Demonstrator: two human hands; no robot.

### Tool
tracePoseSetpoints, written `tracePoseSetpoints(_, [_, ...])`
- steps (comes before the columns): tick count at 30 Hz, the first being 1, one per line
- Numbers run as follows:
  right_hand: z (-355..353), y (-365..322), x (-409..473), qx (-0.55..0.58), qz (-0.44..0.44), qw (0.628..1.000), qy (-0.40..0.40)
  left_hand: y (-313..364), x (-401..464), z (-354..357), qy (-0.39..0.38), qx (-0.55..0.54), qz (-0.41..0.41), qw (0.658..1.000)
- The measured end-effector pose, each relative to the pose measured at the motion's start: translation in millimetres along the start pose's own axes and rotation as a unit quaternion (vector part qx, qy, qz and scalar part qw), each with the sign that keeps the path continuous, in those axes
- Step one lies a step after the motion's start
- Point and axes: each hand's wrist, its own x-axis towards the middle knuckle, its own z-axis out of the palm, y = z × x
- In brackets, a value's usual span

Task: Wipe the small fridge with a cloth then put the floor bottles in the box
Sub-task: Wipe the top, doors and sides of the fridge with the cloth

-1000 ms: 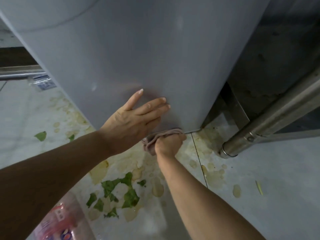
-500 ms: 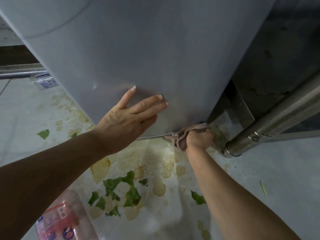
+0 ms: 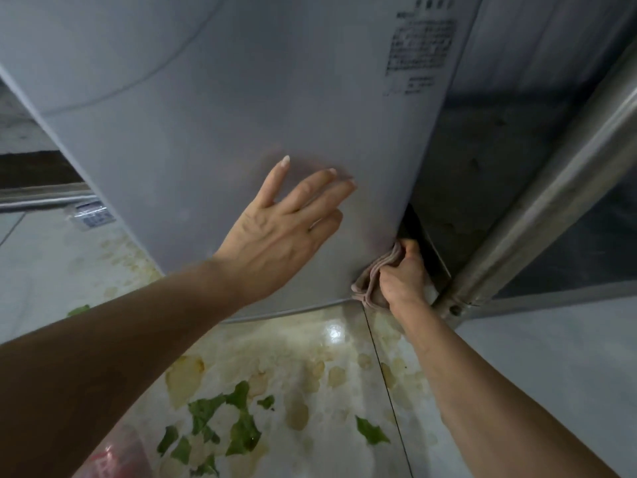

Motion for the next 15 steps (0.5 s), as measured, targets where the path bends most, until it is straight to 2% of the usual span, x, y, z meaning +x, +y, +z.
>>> tracePoseSetpoints(4, [-16.1, -37.9, -4.6, 0.000, -0.055, 0.998, -0.002, -11.0, 25.4, -16.6, 0.029, 0.025, -0.013, 0.999])
tracePoseSetpoints(9, [-35.7, -95.2, -10.7, 0.042, -0.110, 0.993, 0.015, -18.7, 32.2, -34.5, 0.004, 0.019, 0.010, 1.000])
tracePoseSetpoints(15, [-61.0, -153.8, -16.7, 0.050, -0.132, 0.990, 0.023, -41.0, 55.8, -67.2, 0.025, 0.019, -0.012, 0.999])
